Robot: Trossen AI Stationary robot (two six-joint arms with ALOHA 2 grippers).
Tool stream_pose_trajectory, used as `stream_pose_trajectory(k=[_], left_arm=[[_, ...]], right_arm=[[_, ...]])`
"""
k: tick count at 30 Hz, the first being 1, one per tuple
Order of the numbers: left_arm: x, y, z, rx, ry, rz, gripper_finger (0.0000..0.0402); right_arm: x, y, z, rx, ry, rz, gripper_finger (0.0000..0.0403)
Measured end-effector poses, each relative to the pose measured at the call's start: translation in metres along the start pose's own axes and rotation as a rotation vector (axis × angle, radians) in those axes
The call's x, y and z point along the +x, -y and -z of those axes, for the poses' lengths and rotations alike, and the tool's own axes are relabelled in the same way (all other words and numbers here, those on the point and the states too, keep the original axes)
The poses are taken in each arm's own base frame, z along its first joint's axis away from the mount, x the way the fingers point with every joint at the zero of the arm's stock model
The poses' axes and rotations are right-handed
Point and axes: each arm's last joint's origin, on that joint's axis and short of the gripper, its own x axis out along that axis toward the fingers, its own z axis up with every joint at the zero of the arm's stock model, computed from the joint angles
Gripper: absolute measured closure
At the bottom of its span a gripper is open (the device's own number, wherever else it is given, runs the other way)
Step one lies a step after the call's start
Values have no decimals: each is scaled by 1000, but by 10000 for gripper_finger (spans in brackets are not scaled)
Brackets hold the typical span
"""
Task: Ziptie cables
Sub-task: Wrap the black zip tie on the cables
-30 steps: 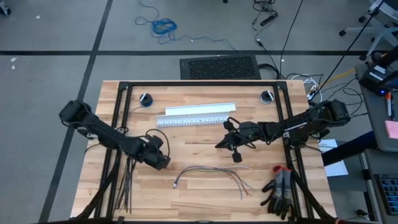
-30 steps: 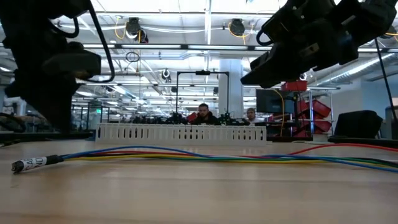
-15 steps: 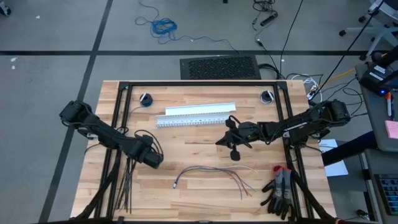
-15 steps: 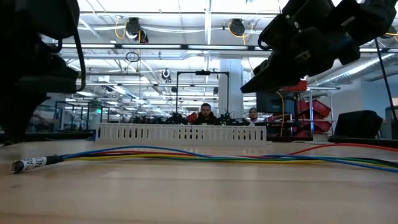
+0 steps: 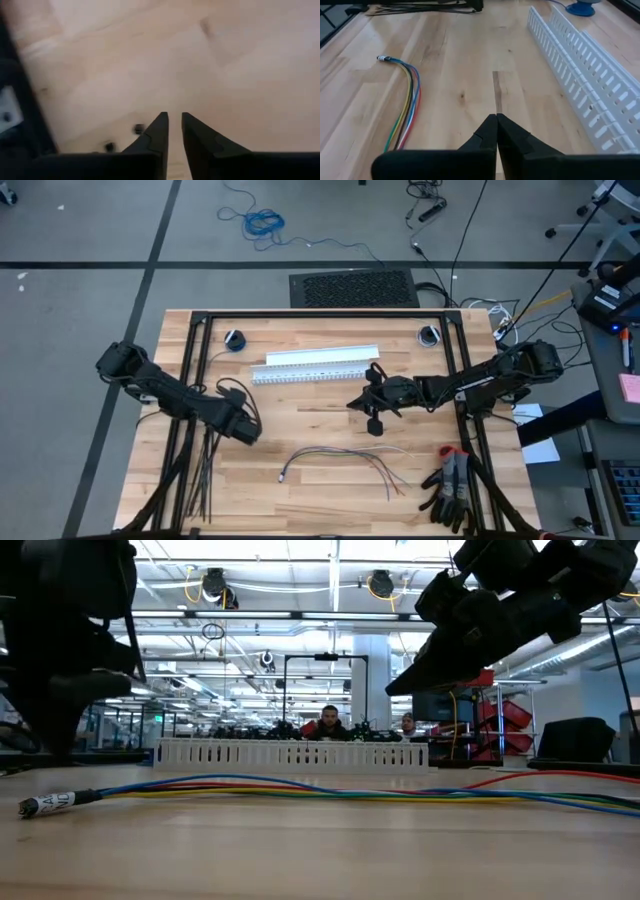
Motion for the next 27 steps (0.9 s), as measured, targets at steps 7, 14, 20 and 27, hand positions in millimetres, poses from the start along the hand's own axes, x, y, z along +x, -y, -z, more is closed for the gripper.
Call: stream_pose_trajectory(k=[7,14,20,27], left_arm=[[0,-1,0,-11,-45,-6,282],[20,-16,8,-38,-103,-92,232],[30,-19,11,-33,-93,-77,232],[29,-17,11,-26,-77,-61,241]], right_arm=[[0,0,0,-2,-3,1,402],[0,0,0,-16,-4,2,402],[0,0,0,-19,-4,2,402],[0,0,0,-12,-2,2,402]])
